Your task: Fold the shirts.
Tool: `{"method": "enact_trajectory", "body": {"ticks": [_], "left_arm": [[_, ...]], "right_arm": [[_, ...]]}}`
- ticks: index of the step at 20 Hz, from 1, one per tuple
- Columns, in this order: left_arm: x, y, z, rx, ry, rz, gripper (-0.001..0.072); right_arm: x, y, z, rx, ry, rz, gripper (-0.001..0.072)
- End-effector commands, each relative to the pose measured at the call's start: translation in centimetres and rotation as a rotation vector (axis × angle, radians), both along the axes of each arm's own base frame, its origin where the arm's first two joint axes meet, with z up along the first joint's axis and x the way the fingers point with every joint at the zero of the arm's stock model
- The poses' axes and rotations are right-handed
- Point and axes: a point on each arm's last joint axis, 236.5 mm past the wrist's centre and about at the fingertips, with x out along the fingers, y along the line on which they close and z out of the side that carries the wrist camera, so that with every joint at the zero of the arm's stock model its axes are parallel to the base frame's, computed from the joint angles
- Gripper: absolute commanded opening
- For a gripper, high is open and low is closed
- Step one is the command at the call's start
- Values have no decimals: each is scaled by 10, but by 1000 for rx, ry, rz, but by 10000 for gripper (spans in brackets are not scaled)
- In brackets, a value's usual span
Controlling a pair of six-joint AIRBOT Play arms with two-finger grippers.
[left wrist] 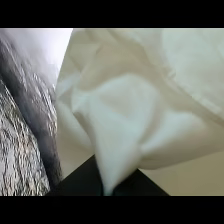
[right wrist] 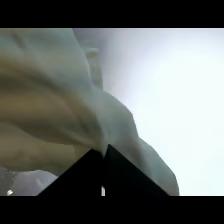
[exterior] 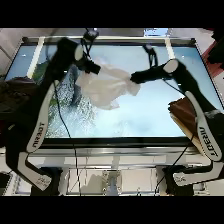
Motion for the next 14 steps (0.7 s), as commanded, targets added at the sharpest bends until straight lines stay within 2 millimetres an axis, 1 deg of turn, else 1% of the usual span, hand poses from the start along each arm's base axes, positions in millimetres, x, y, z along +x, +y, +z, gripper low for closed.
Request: {"method": "enact_trajectory", "body": {"ticks": [1,3,5,6,7,8,9,10,11,13,14], "left_arm": [[-30,-31,122,-229,-227,-120,14],[-54,-42,166,-281,-318,-189,14],[-77,-53,207,-342,-409,-240,14],[-88,-60,219,-360,-436,-279,14],[-96,-63,222,-378,-427,-296,14],[-102,-68,214,-394,-386,-312,14],[-106,-71,191,-377,-314,-317,14],[-109,-70,158,-335,-216,-313,14],[-115,-66,118,-282,-97,-305,14],[-136,-50,40,-156,139,-285,14],[-148,-43,7,-117,248,-263,14]], "right_arm": [[1,-37,123,-71,-277,-56,31],[-8,-39,193,-49,-425,-64,31],[-20,-40,253,-25,-558,-71,31],[-24,-41,277,-12,-614,-79,31],[-26,-42,296,4,-664,-90,31],[-26,-41,310,35,-704,-100,31],[-25,-38,315,64,-715,-101,31],[-22,-33,310,81,-699,-90,31],[-18,-27,300,79,-673,-77,31],[-3,-11,264,70,-597,-48,31],[5,-1,243,68,-553,-30,31]]}}
